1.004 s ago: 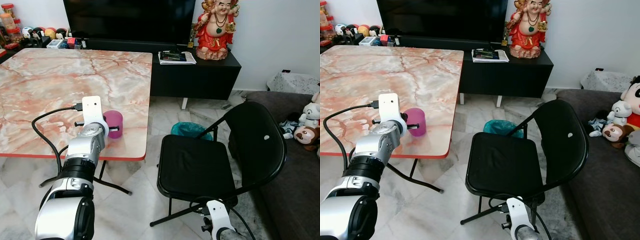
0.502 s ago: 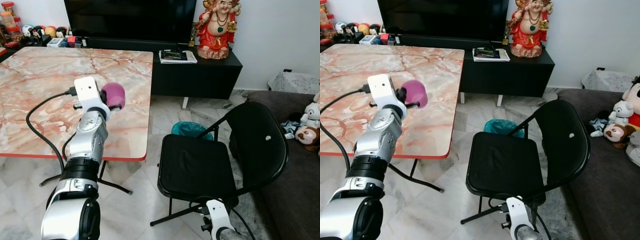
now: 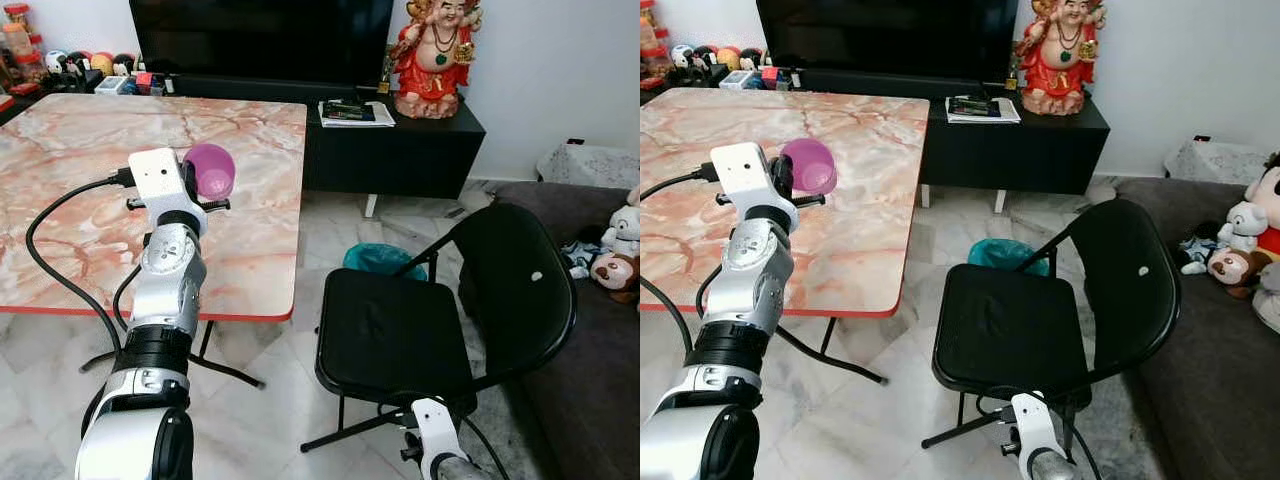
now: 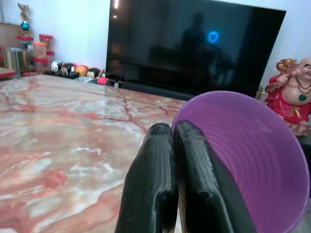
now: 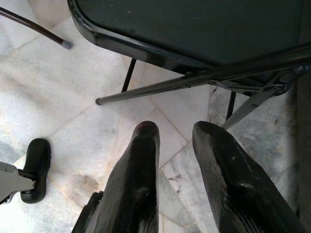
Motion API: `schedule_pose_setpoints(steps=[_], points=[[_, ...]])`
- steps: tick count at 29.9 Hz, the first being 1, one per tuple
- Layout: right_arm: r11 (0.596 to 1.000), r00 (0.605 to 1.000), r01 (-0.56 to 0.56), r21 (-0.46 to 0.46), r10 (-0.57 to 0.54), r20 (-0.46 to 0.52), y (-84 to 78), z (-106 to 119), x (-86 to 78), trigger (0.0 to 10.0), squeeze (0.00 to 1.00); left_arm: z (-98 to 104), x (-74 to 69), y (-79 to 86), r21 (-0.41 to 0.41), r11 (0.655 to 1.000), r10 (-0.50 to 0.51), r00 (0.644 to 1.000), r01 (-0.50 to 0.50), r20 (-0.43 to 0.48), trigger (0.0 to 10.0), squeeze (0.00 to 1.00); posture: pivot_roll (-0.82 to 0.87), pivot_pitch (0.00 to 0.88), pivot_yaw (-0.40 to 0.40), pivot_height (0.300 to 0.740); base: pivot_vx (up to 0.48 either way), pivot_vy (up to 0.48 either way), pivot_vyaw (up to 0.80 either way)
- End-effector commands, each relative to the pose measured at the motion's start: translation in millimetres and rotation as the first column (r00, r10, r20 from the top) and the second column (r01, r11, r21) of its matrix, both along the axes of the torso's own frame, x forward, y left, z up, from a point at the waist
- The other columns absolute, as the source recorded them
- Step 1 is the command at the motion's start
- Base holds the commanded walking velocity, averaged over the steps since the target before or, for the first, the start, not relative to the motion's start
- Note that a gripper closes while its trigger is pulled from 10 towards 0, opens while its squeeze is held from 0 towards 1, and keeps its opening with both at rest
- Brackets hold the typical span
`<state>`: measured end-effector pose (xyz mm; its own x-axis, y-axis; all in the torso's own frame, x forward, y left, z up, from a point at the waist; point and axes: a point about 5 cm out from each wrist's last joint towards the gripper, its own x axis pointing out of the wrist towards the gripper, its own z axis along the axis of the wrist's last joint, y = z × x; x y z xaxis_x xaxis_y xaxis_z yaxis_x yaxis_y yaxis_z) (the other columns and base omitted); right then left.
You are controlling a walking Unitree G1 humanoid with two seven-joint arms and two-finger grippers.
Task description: Setting the table
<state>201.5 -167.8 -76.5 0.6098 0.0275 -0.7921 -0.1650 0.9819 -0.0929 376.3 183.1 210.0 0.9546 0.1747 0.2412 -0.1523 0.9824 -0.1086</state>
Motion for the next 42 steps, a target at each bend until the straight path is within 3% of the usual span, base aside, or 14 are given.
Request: schedule_pose_setpoints(steps=[1, 22, 25, 35, 42], points=[[1.000, 1.000, 0.006, 0.002, -0.006, 0.019, -0.2, 2.2, 3.6, 10.0, 0.00, 5.0, -1.8, -1.7, 0.035, 0.999, 0.002, 0.999, -0.004, 0.039, 10.0, 0.00, -0.03, 0.000, -0.062, 0.740, 0.000, 0.480, 0.00], [1.000, 0.999, 0.007, 0.013, -0.008, 0.034, 1.1, 3.7, 6.0, 10.0, 0.00, 13.4, -6.7, 16.1, 0.078, 0.993, 0.084, 0.993, -0.090, 0.085, 10.0, 0.00, -0.02, 0.000, -0.064, 0.740, 0.000, 0.480, 0.00], [1.000, 0.999, 0.006, 0.015, -0.006, 0.035, 1.7, 3.7, 6.0, 10.0, 0.00, 15.0, -11.0, 28.9, 0.091, 0.986, 0.128, 0.987, -0.137, 0.094, 10.0, 0.00, -0.02, 0.000, -0.064, 0.740, 0.000, 0.480, 0.00], [1.000, 0.999, 0.006, 0.020, -0.007, 0.037, 4.0, 3.7, 6.3, 10.0, 0.00, 16.9, -18.0, 49.0, 0.136, 0.971, 0.185, 0.979, -0.196, 0.090, 10.0, 0.00, -0.02, 0.000, -0.055, 0.740, 0.000, 0.480, 0.00], [1.000, 0.999, 0.009, 0.024, -0.010, 0.038, 5.6, 3.4, 5.8, 10.0, 0.00, 6.9, -33.0, 78.4, 0.185, 0.941, 0.276, 0.959, -0.282, 0.059, 10.0, 0.00, -0.01, 0.000, -0.046, 0.740, 0.000, 0.480, 0.00]])
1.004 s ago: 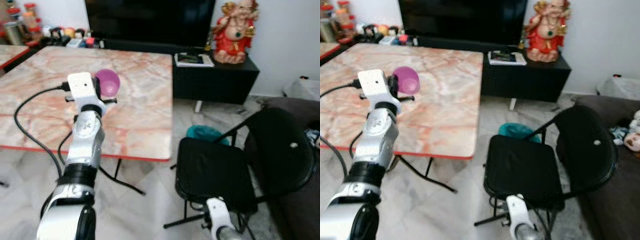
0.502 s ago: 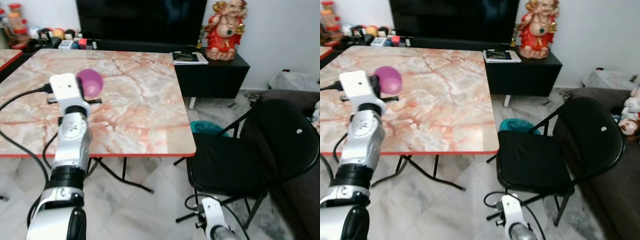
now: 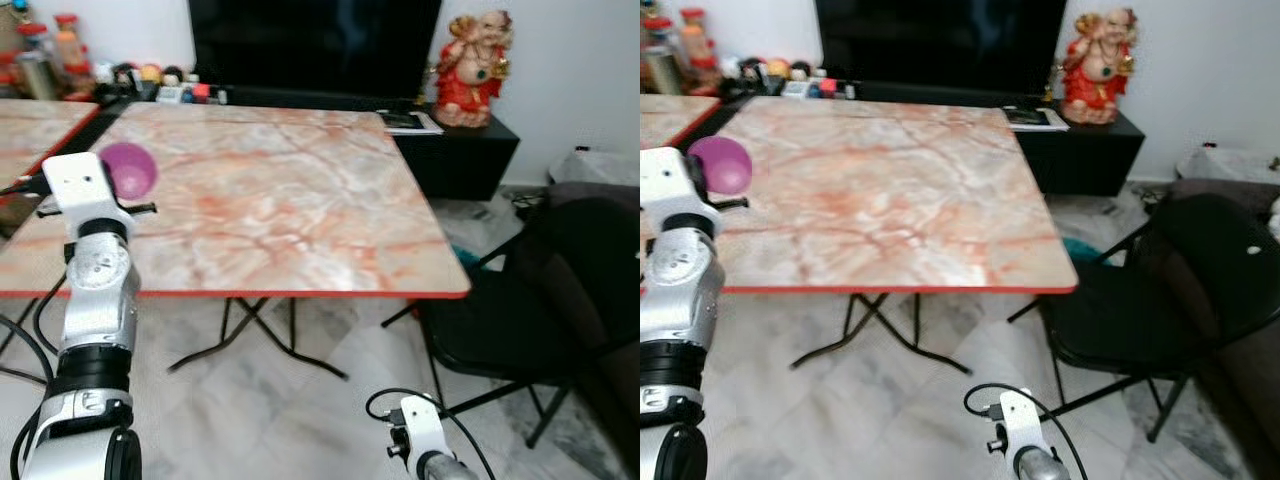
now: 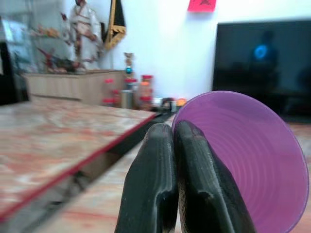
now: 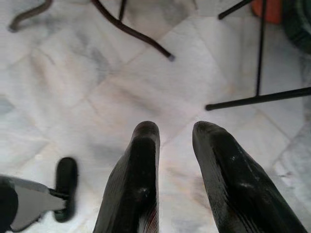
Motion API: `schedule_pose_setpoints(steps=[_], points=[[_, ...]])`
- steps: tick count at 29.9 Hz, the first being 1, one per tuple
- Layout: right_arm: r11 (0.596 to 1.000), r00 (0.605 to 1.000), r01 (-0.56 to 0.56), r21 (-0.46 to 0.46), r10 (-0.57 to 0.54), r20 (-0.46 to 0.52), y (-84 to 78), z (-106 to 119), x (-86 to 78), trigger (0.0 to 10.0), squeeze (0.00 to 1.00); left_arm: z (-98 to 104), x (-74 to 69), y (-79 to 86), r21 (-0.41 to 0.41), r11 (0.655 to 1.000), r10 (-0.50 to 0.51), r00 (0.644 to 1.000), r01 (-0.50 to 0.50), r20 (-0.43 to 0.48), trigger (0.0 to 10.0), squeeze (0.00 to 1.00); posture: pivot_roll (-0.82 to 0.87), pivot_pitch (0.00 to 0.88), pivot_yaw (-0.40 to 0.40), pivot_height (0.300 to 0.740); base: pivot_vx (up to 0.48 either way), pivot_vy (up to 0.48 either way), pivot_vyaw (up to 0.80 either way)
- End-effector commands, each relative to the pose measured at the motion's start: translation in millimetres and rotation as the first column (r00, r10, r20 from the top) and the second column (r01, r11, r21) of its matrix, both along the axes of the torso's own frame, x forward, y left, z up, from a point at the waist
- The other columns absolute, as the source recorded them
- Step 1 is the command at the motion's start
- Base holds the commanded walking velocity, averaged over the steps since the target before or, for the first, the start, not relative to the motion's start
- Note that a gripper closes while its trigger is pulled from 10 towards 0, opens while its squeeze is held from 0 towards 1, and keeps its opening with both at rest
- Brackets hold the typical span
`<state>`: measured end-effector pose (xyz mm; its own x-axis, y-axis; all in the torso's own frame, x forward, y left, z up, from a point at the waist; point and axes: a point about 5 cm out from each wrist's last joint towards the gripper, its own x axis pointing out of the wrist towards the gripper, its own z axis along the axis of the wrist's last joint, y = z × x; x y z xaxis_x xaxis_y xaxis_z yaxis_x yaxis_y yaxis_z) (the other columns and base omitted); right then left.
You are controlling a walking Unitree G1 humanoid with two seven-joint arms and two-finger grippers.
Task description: Setting the table
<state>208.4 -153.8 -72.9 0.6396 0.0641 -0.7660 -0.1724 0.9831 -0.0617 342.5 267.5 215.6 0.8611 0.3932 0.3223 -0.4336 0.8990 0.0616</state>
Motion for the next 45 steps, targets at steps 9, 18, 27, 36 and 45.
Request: schedule_pose_setpoints(steps=[9, 18, 27, 36, 45], points=[[1.000, 1.000, 0.016, -0.015, -0.016, -0.009, -6.7, -1.9, -4.0, 10.0, 0.00, -17.0, -32.7, 52.9, 0.055, 0.962, 0.273, 0.960, -0.269, -0.070, 10.0, 0.00, 0.01, 0.000, -0.047, 0.740, 0.000, 0.480, 0.00], [1.000, 1.000, 0.019, -0.013, -0.019, -0.008, -5.9, -1.9, -4.0, 10.0, 0.00, -75.1, -62.3, 74.6, 0.146, 0.868, 0.496, 0.826, -0.475, -0.266, 10.0, 0.00, 0.01, 0.000, -0.040, 0.740, 0.000, 0.480, 0.00], [1.000, 1.000, 0.025, -0.015, -0.025, -0.014, -7.1, -2.7, -5.4, 10.0, 0.00, -145.8, -85.5, 68.2, 0.152, 0.879, 0.462, 0.732, -0.452, -0.500, 10.0, 0.00, 0.01, 0.000, -0.039, 0.740, 0.000, 0.308, 0.00], [1.000, 0.999, 0.025, -0.015, -0.025, -0.023, -8.1, -3.4, -6.4, 10.0, 0.00, -211.3, -80.5, 5.1, -0.036, 0.992, 0.060, 0.688, -0.125, -0.723, 10.0, 0.00, 0.01, 0.000, -0.048, 0.740, 0.000, 0.000, 0.00], [0.999, 0.999, 0.045, -0.015, -0.045, -0.025, -11.4, -3.2, -6.3, 10.0, 0.00, -238.7, -77.3, -55.7, -0.153, 0.982, -0.188, 0.576, 0.109, -0.796, 10.0, 0.00, 0.00, 0.000, -0.045, 0.740, 0.000, 0.027, 0.00]])
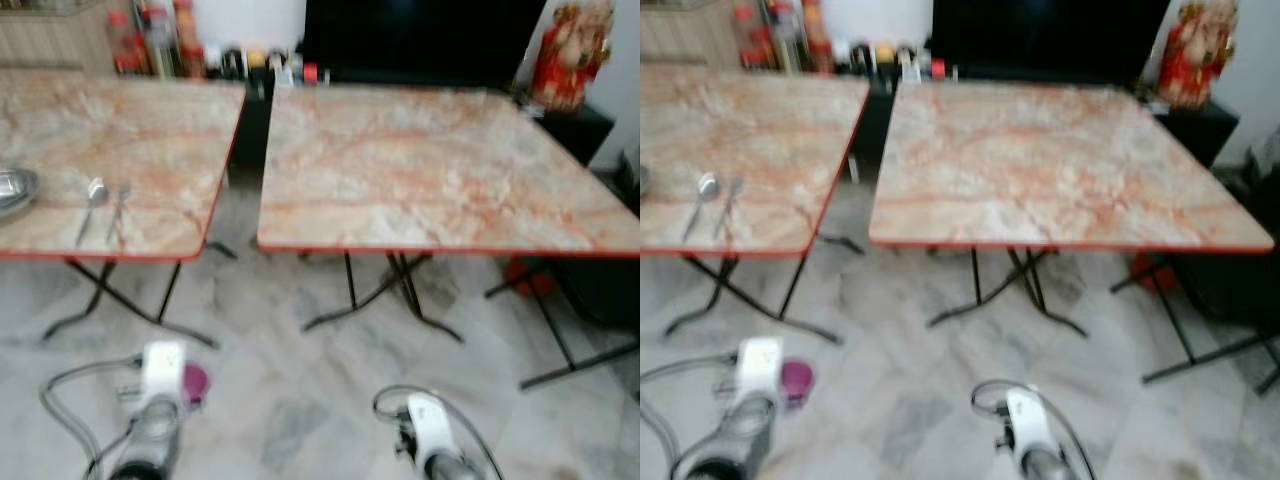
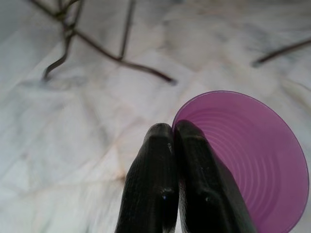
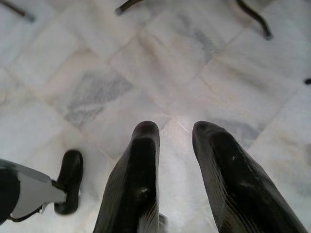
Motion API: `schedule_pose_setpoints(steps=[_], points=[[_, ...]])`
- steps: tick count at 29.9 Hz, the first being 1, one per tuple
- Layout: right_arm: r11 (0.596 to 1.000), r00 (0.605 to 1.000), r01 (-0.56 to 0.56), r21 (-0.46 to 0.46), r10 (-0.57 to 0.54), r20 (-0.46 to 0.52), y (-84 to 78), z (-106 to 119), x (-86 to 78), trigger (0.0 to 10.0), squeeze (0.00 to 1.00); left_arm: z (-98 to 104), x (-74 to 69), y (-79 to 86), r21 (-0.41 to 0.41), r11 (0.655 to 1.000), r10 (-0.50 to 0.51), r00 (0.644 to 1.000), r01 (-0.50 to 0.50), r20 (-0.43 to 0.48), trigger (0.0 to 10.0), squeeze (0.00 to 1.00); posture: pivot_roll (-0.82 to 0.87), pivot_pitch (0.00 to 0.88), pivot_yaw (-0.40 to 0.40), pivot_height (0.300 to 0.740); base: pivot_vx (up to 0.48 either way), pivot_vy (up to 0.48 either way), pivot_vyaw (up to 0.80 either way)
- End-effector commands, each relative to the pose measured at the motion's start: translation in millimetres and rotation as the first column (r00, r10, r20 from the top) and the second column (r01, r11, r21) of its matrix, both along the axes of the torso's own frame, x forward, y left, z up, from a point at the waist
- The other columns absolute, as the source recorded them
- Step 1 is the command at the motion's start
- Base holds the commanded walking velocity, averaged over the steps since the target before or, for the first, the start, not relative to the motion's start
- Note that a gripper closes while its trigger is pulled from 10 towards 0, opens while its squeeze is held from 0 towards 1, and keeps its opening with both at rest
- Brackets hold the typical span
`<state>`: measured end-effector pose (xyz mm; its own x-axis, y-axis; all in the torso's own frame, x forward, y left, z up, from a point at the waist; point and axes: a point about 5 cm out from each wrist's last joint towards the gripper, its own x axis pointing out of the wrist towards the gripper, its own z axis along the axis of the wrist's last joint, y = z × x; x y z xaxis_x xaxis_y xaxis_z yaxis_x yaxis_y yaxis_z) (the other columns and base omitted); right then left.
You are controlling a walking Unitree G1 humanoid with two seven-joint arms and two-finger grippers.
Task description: Setting the table
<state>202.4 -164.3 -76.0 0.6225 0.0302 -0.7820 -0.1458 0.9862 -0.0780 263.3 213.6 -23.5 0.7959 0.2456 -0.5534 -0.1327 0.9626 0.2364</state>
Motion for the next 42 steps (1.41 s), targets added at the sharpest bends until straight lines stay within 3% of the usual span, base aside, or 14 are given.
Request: schedule_pose_setpoints(steps=[1, 11, 19, 42], points=[[1.000, 1.000, 0.022, 0.006, -0.022, -0.001, -1.5, -0.2, -0.6, 10.0, 0.00, -2.0, 0.6, -4.6, -0.001, 0.999, -0.033, 0.999, 0.033, -0.022, 10.0, 0.00, 0.00, 0.000, -0.042, 0.740, 0.000, 0.480, 0.00], [0.998, 0.999, 0.052, 0.023, -0.052, -0.012, -0.7, -2.3, -4.2, 10.0, 0.00, -13.7, -10.1, -10.1, -0.040, 0.999, 0.001, 0.997, -0.005, -0.079, 10.0, 0.00, 0.00, 0.000, -0.032, 0.740, 0.000, 0.480, 0.00], [0.999, 0.999, 0.046, 0.026, -0.046, -0.007, 2.7, -2.1, -3.6, 10.0, 0.00, -17.5, -17.7, 0.3, -0.027, 0.998, 0.052, 0.994, -0.055, -0.097, 10.0, 0.00, 0.00, 0.000, -0.024, 0.740, 0.000, 0.480, -0.30], [1.000, 1.000, 0.015, 0.010, -0.015, -0.010, 3.1, -2.3, -4.0, 10.0, 0.00, -19.3, -20.8, 4.0, -0.025, 0.995, 0.095, 0.989, -0.098, -0.116, 10.0, 0.00, 0.00, 0.000, -0.023, 0.740, 0.000, 0.480, 0.21]])
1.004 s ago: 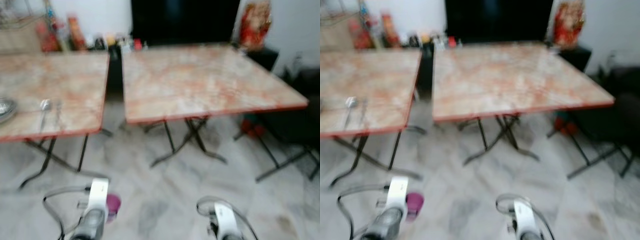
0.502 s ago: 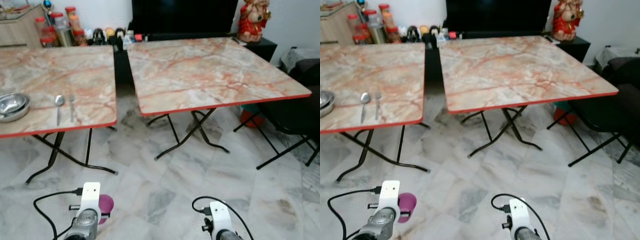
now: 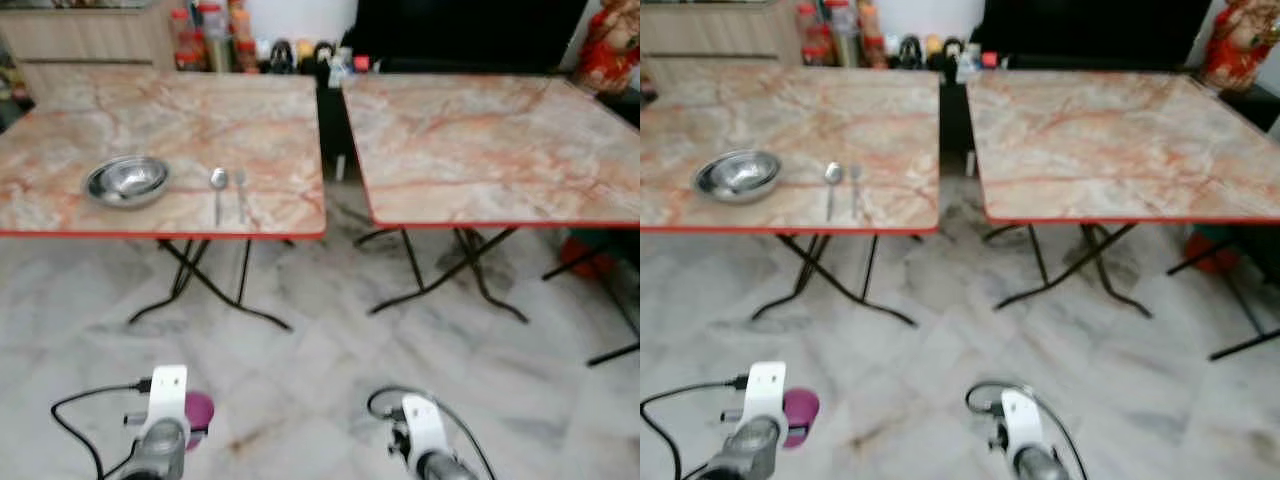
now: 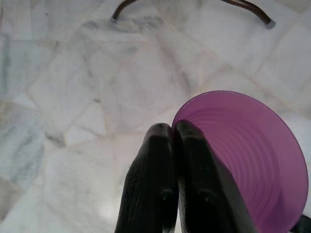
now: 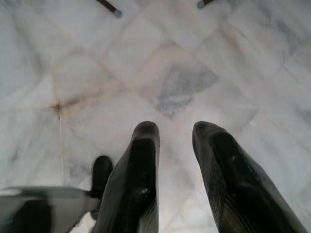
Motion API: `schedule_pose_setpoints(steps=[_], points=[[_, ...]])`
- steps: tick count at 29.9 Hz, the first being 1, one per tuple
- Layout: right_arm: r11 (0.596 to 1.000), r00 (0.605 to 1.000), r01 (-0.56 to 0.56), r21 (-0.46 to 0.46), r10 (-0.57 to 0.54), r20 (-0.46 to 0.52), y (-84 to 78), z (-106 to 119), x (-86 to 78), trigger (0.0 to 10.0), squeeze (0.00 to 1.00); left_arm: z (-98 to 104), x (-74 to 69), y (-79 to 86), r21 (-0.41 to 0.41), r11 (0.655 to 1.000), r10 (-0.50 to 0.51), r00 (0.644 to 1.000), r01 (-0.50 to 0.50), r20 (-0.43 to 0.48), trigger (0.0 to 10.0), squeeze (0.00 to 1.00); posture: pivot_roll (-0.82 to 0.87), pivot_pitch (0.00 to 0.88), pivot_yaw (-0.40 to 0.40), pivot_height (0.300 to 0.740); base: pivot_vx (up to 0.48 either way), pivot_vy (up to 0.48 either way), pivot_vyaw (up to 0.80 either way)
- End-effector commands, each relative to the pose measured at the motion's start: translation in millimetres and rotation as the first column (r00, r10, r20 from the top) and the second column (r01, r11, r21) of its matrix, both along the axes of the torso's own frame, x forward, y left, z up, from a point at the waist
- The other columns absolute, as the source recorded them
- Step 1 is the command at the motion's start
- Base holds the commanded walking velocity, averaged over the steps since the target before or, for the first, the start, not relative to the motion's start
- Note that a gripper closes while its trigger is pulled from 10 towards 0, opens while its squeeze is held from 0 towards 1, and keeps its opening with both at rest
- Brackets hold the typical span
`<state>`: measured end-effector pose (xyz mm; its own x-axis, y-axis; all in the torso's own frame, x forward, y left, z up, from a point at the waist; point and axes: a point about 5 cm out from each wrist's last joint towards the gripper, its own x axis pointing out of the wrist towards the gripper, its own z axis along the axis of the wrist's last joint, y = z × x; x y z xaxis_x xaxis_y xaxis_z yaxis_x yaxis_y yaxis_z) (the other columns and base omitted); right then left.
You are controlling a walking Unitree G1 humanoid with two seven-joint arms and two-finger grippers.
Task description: Setting the table
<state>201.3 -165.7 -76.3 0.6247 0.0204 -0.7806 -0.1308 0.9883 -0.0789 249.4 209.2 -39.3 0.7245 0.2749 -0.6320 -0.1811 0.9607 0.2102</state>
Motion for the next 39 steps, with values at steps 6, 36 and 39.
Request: schedule_pose_setpoints(steps=[6, 36, 39], points=[[1.000, 1.000, -0.006, 0.008, 0.006, -0.012, 5.3, -2.2, -3.2, 10.0, 0.00, -4.3, -8.5, 9.8, 0.014, 0.999, 0.033, 0.999, -0.032, -0.029, 10.0, 0.00, 0.01, 0.000, -0.022, 0.740, 0.000, 0.480, 0.00], [1.000, 1.000, -0.013, 0.023, 0.014, -0.015, 11.4, -4.1, -6.9, 10.0, 0.00, -4.6, -12.3, 18.7, 0.049, 0.999, 0.026, 0.999, -0.024, -0.041, 10.0, 0.00, 0.01, 0.000, 0.005, 0.740, 0.000, 0.480, 0.00], [1.000, 1.000, -0.007, 0.028, 0.007, -0.015, 11.9, -4.2, -7.0, 10.0, 0.00, -4.6, -12.1, 18.3, 0.050, 0.999, 0.021, 0.999, -0.019, -0.041, 10.0, 0.00, 0.01, 0.000, 0.005, 0.740, 0.000, 0.480, 0.00]])
